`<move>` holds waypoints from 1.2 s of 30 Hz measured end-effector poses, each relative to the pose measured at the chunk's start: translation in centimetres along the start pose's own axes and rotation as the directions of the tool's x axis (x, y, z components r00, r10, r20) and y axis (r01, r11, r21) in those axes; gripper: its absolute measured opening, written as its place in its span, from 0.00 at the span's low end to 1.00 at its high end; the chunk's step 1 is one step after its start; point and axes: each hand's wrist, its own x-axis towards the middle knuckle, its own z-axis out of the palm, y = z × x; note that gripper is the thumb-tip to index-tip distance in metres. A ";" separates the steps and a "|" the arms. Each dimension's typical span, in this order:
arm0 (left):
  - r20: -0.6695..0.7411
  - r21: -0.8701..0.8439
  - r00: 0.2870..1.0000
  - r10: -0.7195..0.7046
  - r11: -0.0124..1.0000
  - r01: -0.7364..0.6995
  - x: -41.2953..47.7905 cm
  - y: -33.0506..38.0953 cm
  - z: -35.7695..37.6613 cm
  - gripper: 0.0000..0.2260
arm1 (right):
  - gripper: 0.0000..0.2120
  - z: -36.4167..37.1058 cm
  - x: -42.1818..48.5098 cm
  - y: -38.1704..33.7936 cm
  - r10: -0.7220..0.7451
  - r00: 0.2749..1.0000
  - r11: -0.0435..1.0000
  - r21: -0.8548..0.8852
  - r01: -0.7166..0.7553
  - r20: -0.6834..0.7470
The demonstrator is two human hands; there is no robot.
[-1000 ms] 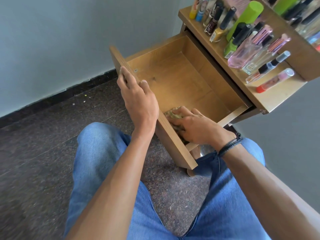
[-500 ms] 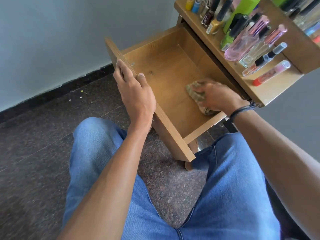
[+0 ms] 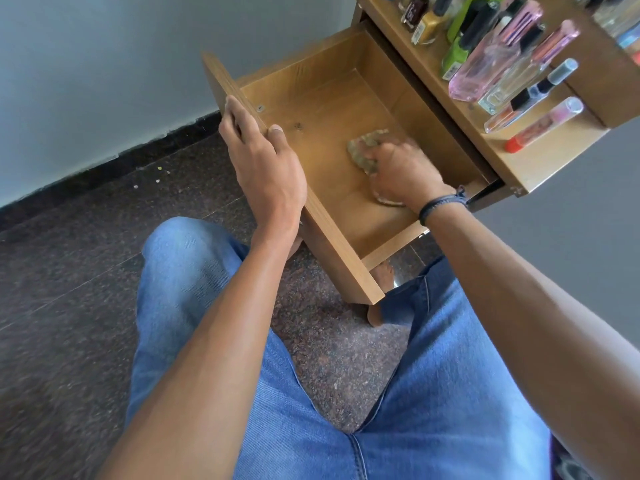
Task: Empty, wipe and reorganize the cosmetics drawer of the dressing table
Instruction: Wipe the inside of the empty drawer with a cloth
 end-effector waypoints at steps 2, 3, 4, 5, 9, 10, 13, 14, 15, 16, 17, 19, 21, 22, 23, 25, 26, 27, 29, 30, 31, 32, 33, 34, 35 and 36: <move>-0.004 -0.003 1.000 0.001 1.000 -0.001 0.1 -0.1 0.0 0.27 | 0.19 0.8 -1.2 -1.6 -0.058 0.998 0.998 -0.012 0.058 -0.001; -0.005 -0.005 1.000 0.003 1.000 -0.003 0.1 -0.1 0.0 0.27 | 0.20 1.3 -2.1 -2.4 -0.113 0.994 0.994 -0.012 0.113 0.001; -0.005 -0.006 1.000 0.005 1.000 -0.005 0.1 -0.2 0.0 0.26 | 0.22 1.7 -3.0 -3.1 -0.169 0.986 0.986 0.001 0.169 0.005; -0.004 -0.005 1.000 0.007 1.000 -0.007 0.1 -0.2 0.0 0.26 | 0.27 2.0 -3.9 -3.6 -0.219 0.976 0.975 0.020 0.219 0.008; -0.010 0.019 1.000 0.023 1.000 -0.022 -0.1 -0.4 0.0 0.26 | 0.34 2.4 -5.8 -3.5 -0.321 0.947 0.947 0.024 0.321 0.016; -0.007 0.021 1.000 0.026 0.999 -0.026 -0.1 -0.4 -0.1 0.26 | 0.33 2.1 -5.8 -3.1 -0.314 0.949 0.949 0.022 0.313 0.033; 0.011 0.018 1.000 0.027 0.999 -0.027 -0.1 -0.3 -0.2 0.26 | 0.29 0.3 -4.9 -0.9 -0.194 0.977 0.981 0.017 0.193 0.088; 0.012 0.018 1.000 0.026 0.999 -0.026 0.0 -0.3 -0.2 0.26 | 0.28 -0.4 -4.5 0.2 -0.131 0.987 0.991 0.008 0.131 0.090; 0.010 0.019 1.000 0.025 1.000 -0.025 0.0 -0.3 -0.2 0.26 | 0.27 -1.1 -4.2 1.3 -0.073 0.993 0.997 0.004 0.073 0.089; 0.008 0.019 1.000 0.022 1.000 -0.023 0.0 -0.3 -0.2 0.26 | 0.25 -1.7 -4.0 2.3 -0.021 0.996 1.000 0.002 0.021 0.089; 0.008 0.016 1.000 0.020 1.000 -0.021 -0.1 -0.3 -0.2 0.26 | 0.21 -2.1 -3.9 3.0 0.017 0.996 1.000 -0.002 -0.017 0.083; 0.010 0.011 1.000 0.021 1.000 -0.021 -0.2 -0.3 -0.2 0.26 | 0.19 -2.2 -3.7 3.7 0.053 0.997 0.998 -0.020 -0.052 0.050; 0.011 0.013 1.000 0.022 1.000 -0.022 -0.2 -0.3 -0.1 0.26 | 0.20 -1.7 -3.5 3.5 0.087 0.996 0.993 -0.082 -0.085 0.013; 0.011 0.015 1.000 0.021 1.000 -0.021 -0.2 -0.4 -0.1 0.26 | 0.20 -1.4 -3.5 3.3 0.107 0.994 0.988 -0.113 -0.107 -0.004; 0.009 0.016 1.000 0.019 1.000 -0.019 -0.1 -0.4 -0.1 0.26 | 0.19 -1.1 -3.5 2.9 0.129 0.992 0.984 -0.124 -0.129 -0.010; 0.002 0.016 1.000 0.012 1.000 -0.012 0.1 -0.5 -0.2 0.26 | 0.16 -0.6 -3.8 1.7 0.146 0.989 0.984 -0.101 -0.145 0.003; -0.001 0.015 1.000 0.010 1.000 -0.010 0.1 -0.5 -0.3 0.26 | 0.14 -0.4 -4.1 0.9 0.136 0.991 0.987 -0.087 -0.135 0.010; -0.004 0.014 1.000 0.009 1.000 -0.009 0.1 -0.5 -0.3 0.26 | 0.13 -0.1 -4.4 0.1 0.114 0.993 0.991 -0.078 -0.113 0.016; -0.005 0.015 1.000 0.011 1.000 -0.011 0.1 -0.6 -0.3 0.26 | 0.15 0.5 -5.2 -1.5 0.039 0.999 0.997 -0.073 -0.037 0.031; -0.005 0.016 1.000 0.013 1.000 -0.013 0.1 -0.6 -0.3 0.26 | 0.16 0.9 -5.8 -2.3 -0.007 0.999 0.998 -0.060 0.010 0.041; -0.004 0.017 1.000 0.014 1.000 -0.014 0.0 -0.6 -0.4 0.26 | 0.17 1.2 -6.3 -3.1 -0.053 0.997 0.998 -0.038 0.054 0.049; -0.002 0.018 1.000 0.015 1.000 -0.015 0.0 -0.5 -0.4 0.26 | 0.20 1.5 -6.7 -3.6 -0.090 0.994 0.996 -0.023 0.091 0.055; 0.002 0.018 1.000 0.015 1.000 -0.015 0.0 -0.5 -0.4 0.26 | 0.22 1.7 -7.1 -4.0 -0.119 0.991 0.993 -0.012 0.120 0.056; 0.006 0.018 1.000 0.016 1.000 -0.016 -0.1 -0.5 -0.4 0.26 | 0.24 1.9 -7.2 -4.0 -0.141 0.988 0.990 -0.012 0.142 0.057; 0.007 0.019 1.000 0.017 1.000 -0.017 -0.1 -0.5 -0.4 0.26 | 0.26 1.8 -7.2 -4.0 -0.154 0.986 0.988 -0.012 0.155 0.060; 0.006 0.020 1.000 0.016 1.000 -0.016 0.0 -0.4 -0.5 0.26 | 0.26 1.6 -7.0 -3.8 -0.158 0.985 0.987 -0.010 0.159 0.062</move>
